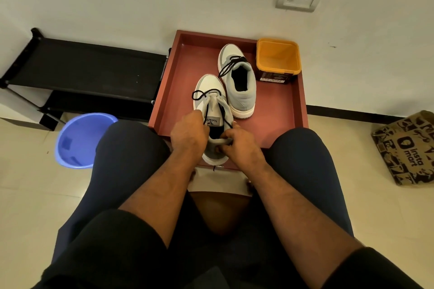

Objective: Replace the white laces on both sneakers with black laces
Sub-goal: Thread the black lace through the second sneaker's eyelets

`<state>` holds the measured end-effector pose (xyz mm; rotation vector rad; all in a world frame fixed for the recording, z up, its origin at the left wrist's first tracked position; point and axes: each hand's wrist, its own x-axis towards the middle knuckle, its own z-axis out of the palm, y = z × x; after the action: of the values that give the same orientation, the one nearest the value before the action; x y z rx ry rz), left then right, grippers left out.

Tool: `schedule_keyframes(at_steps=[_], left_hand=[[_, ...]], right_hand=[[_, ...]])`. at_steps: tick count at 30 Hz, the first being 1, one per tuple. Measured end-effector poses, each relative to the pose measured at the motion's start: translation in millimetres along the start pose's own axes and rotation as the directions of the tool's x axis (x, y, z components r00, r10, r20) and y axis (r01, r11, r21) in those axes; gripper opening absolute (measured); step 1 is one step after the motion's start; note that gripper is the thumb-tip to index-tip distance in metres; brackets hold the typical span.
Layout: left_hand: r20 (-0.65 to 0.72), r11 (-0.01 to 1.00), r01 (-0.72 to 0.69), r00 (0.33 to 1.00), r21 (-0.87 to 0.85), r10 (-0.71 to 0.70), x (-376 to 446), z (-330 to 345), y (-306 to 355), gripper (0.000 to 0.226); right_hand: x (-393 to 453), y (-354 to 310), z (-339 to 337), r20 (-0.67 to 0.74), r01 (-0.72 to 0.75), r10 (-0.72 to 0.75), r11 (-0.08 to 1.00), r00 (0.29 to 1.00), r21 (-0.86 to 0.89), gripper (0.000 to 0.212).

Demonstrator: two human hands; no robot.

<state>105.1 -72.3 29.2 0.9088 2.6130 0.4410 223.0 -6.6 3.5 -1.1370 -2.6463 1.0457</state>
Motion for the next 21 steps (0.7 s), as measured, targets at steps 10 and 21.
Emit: schedule_keyframes(at_steps=[10,21], left_hand=[[0.261,0.999,-0.043,0.965,0.009,0.039,0.1,-22.0,0.0,0.011],[0.421,0.952,0.113,0.907,-0.284,0.018,-1.9,-32.9,-21.9,0.075]], right_hand=[[4.9,2.9,1.5,0.037,-0.046,0.045,0.999,0.998,0.026,0.018],[4.0,5.8,-10.3,0.069,-0.037,0.025,0.982,0.997,0.185,0.053]])
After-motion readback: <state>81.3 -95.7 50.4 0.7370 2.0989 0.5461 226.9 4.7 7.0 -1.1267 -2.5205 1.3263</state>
